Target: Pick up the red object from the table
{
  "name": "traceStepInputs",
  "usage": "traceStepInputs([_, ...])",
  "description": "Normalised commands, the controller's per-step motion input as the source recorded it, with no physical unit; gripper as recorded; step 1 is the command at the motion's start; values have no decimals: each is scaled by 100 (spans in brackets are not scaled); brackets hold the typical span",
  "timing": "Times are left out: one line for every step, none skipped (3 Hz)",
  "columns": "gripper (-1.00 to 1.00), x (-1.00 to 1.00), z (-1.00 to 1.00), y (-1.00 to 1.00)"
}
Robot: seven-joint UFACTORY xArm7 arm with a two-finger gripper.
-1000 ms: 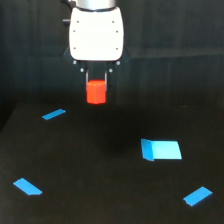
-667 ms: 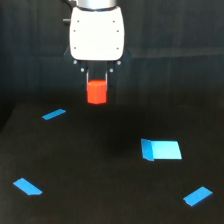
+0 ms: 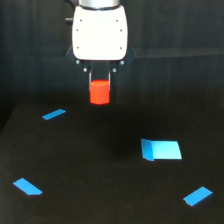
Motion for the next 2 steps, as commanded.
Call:
traceStepInputs([-94, 7, 1, -6])
traceStepInputs([-100, 12, 9, -10])
